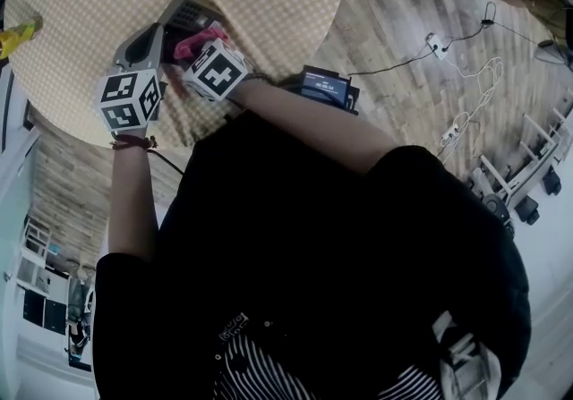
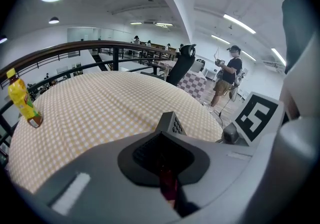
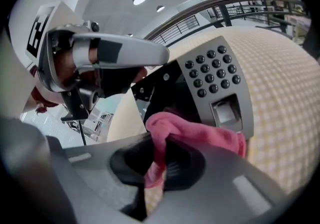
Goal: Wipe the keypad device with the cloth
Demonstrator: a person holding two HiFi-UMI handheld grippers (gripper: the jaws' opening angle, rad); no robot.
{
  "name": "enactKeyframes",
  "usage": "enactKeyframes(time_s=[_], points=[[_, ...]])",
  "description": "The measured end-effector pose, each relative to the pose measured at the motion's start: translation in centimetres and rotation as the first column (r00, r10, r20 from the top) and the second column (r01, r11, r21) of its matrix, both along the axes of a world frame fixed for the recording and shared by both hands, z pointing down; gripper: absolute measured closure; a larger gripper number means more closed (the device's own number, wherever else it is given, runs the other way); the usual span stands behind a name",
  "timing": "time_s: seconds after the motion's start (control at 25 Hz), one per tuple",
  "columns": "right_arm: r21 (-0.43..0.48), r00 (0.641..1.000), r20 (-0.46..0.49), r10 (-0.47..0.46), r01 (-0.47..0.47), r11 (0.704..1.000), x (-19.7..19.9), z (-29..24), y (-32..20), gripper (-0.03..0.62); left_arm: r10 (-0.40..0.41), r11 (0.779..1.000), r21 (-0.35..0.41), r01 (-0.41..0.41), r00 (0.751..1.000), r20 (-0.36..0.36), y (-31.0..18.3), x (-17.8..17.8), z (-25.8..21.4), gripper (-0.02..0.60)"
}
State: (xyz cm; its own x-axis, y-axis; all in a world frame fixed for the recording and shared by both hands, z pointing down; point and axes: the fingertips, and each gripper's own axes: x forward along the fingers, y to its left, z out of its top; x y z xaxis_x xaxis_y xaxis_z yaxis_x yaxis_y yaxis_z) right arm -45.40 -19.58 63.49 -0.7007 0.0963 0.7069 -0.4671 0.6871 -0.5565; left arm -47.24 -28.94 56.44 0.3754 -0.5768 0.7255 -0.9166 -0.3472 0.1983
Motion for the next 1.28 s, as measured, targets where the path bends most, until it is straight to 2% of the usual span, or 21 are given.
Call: enactKeyframes(time_s=[0.28, 0.36, 0.44, 0.56, 0.68, 0.96, 1.16, 1.28], points=[[0.012, 0.999, -0.043, -0.021, 0.022, 1.000, 0.1, -0.5, -0.2, 0.563, -0.008, 1.000, 0.016, 0.008, 1.000, -0.002, -0.2, -0.3, -0.2, 0.578], [0.017, 0.999, -0.028, -0.025, 0.025, 1.000, 0.1, -2.0, 0.3, 0.563, -0.063, 0.997, 0.036, 0.064, 0.998, -0.029, -0.3, -0.6, -1.0, 0.578], [0.040, 1.000, 0.005, -0.023, 0.023, 0.999, 0.0, -4.3, 0.7, 0.564, -0.142, 0.987, 0.069, 0.148, 0.986, -0.086, -0.1, -1.1, -2.8, 0.578], [0.144, 0.998, 0.055, -0.037, 0.029, 0.989, 0.7, -9.0, 0.4, 0.565, -0.209, 0.970, 0.093, 0.224, 0.967, -0.147, 1.8, -1.4, -4.7, 0.578], [0.179, 0.995, 0.096, -0.014, -0.003, 0.984, 2.4, -12.1, 0.5, 0.565, -0.238, 0.963, 0.081, 0.256, 0.954, -0.182, 5.6, -1.3, -5.5, 0.578], [0.266, 0.996, 0.086, -0.029, 0.005, 0.964, 3.5, -16.4, 3.2, 0.565, -0.302, 0.949, 0.005, 0.316, 0.911, -0.281, 13.4, -2.5, -5.3, 0.578], [0.306, 0.996, 0.087, 0.009, -0.035, 0.952, 2.9, -17.4, 2.6, 0.565, -0.307, 0.951, -0.079, 0.298, 0.888, -0.341, 14.7, -2.5, -3.2, 0.578], [0.306, 0.997, 0.074, 0.030, -0.051, 0.951, 2.8, -17.3, 1.7, 0.565, -0.287, 0.957, -0.082, 0.277, 0.885, -0.366, 13.9, -2.5, -3.4, 0.578]])
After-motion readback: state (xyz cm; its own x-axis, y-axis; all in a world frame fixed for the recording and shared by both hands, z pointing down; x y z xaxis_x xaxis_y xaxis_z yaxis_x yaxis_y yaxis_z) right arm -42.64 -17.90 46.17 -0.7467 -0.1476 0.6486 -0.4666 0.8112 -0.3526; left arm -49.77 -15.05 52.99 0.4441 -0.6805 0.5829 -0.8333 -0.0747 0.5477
